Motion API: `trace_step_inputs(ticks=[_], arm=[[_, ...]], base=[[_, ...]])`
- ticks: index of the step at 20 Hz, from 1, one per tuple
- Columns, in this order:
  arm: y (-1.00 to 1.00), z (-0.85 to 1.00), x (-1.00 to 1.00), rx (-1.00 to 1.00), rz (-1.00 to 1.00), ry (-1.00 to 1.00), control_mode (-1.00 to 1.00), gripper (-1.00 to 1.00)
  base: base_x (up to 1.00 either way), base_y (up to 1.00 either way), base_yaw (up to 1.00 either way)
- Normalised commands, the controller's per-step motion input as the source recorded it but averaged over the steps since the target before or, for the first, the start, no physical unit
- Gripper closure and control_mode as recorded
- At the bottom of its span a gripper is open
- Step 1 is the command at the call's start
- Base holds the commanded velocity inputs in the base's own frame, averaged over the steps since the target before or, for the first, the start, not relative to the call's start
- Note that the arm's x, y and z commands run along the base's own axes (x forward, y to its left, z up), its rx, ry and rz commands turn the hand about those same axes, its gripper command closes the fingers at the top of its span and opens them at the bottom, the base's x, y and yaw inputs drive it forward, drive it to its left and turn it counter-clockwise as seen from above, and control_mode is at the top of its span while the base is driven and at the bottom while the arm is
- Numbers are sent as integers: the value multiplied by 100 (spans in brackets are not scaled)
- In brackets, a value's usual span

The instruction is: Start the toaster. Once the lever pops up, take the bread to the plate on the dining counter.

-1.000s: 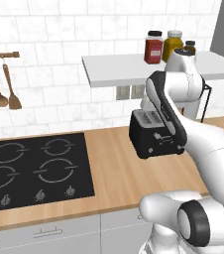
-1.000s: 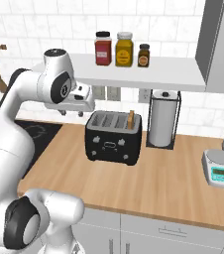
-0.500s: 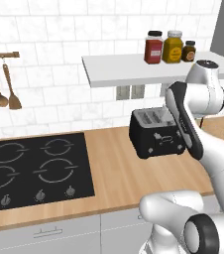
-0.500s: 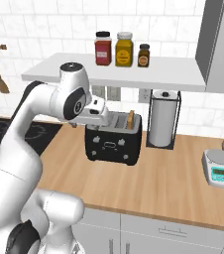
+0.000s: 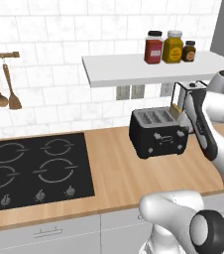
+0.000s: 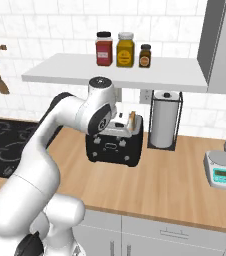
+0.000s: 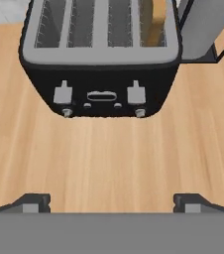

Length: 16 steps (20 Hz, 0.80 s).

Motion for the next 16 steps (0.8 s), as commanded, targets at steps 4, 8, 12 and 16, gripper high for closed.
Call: trace_step_inputs(ticks=[4, 8, 12, 16], arm=[[-57, -5, 41, 2, 0, 0, -100, -100], [-37, -7, 57, 0, 0, 2, -100, -100], [-25, -7, 67, 1, 0, 6, -100, -100], [16, -38, 57, 0, 0, -1, -100, -100]], base=[[0, 0, 0], [0, 0, 0], [0, 0, 0], [0, 0, 0]])
